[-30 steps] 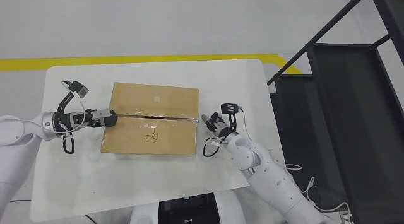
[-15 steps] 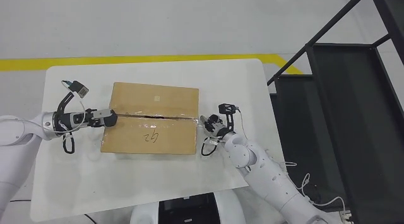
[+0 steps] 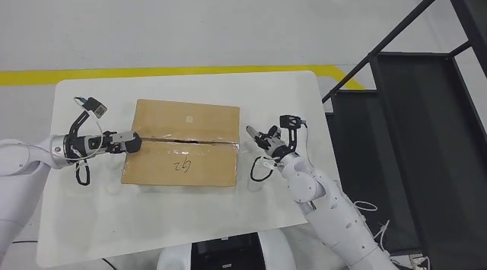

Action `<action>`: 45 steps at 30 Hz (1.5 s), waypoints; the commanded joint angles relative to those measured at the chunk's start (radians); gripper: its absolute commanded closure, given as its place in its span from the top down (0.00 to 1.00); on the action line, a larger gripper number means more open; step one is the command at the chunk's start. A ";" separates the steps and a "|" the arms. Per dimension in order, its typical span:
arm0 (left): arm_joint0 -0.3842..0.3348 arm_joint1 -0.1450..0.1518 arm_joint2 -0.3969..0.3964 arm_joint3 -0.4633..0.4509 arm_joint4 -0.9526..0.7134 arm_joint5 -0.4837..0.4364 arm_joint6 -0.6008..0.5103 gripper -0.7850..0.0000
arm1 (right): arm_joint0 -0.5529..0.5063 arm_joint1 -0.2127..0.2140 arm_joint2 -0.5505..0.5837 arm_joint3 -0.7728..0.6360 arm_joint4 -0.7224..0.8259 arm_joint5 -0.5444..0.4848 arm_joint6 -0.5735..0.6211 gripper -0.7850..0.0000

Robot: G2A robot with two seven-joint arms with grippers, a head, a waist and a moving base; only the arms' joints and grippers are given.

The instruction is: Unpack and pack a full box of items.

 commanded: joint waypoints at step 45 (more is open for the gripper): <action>0.000 0.000 0.000 0.000 0.000 0.000 0.000 1.00 | 0.101 -0.036 -0.137 0.221 -0.299 0.103 0.057 0.38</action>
